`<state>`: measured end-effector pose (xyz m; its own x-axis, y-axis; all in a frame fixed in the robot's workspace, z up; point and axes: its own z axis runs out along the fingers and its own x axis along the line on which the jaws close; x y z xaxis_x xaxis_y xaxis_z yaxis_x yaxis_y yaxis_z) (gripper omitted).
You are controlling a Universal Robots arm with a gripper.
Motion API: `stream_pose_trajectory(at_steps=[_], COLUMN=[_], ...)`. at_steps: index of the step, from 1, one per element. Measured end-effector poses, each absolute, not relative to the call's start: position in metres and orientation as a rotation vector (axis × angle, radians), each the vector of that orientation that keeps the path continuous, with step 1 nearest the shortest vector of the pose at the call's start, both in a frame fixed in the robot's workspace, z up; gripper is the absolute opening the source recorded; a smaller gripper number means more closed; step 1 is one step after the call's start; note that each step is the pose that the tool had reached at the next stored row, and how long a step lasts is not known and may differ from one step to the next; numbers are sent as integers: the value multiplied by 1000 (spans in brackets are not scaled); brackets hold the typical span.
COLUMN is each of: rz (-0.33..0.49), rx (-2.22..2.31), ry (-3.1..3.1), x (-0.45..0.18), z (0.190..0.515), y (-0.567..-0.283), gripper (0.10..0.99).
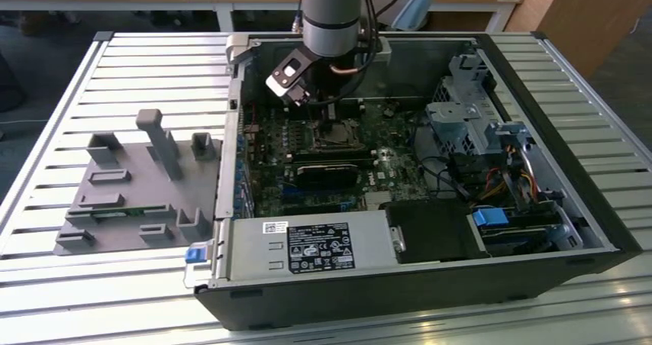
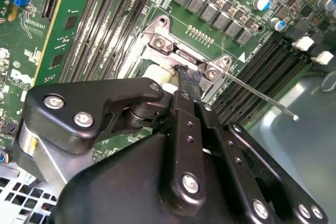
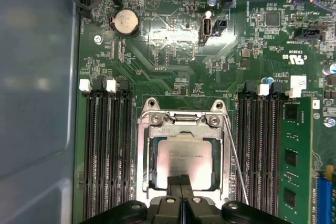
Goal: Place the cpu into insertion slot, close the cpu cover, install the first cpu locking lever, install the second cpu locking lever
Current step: 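Close the cpu cover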
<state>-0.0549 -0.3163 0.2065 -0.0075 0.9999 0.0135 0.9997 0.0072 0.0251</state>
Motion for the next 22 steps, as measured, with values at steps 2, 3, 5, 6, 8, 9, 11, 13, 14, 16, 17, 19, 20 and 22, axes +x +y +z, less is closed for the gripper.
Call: stream_pose_trajectory(at_steps=[2, 3, 5, 6, 8, 9, 11, 13, 14, 16, 17, 19, 20, 22], rz=[43, 43, 43, 43, 43, 42, 43, 43, 43, 43, 43, 43, 43, 47], rx=[2207, 2207, 2207, 2207, 2207, 2207, 2207, 2207, 2207, 2207, 2207, 2208, 2208, 2209], ry=[2224, 2224, 2224, 2224, 2224, 2224, 2224, 2224, 2224, 2224, 2224, 2224, 2224, 2226], x=[-55, -54, -52, -51, -49, -48, -46, -44, -43, -41, -41, -40, -40, -40], z=[207, 207, 207, 207, 207, 207, 207, 207, 207, 207, 207, 207, 207, 207], y=[-316, -316, -316, -316, -316, -316, -316, -316, -316, -316, -316, -316, -316, -316], gripper=[114, 114, 114, 114, 114, 114, 114, 114, 114, 114, 114, 114, 114, 114])
